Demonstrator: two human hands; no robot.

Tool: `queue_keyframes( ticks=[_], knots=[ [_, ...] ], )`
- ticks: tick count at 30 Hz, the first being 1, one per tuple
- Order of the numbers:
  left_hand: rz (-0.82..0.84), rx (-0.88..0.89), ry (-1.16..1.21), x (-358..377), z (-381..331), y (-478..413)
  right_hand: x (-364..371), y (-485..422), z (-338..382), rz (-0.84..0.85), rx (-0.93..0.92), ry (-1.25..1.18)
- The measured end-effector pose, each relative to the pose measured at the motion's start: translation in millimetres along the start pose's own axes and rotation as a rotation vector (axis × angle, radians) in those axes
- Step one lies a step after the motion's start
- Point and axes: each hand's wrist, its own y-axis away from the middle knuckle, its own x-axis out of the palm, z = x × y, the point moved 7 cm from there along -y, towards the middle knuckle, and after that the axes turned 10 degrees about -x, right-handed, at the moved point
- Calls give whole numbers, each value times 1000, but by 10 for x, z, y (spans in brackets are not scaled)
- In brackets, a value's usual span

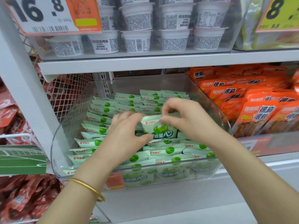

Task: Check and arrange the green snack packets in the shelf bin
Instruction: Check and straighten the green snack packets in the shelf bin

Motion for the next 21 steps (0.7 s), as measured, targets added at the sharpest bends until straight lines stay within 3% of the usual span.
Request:
queue_keyframes(
  ticks=[4, 7, 12, 15, 21],
  knots=[
    [-89, 44, 269, -129, -57, 19, -299, 17, -35, -258, 46, -350],
    [-48, 72, 553, -195, -124, 54, -331, 46, -77, -380, 73, -640],
    [-52, -2, 847, -265, -61, 110, -253, 80, 8, -312, 44, -790],
    [-19, -12, 871, -273, -62, 129, -206, 102, 50, -254, 39, -826],
    [179, 141, 872, -201, -167, 166, -186, 128, -52, -290, 149, -896]
  ],
)
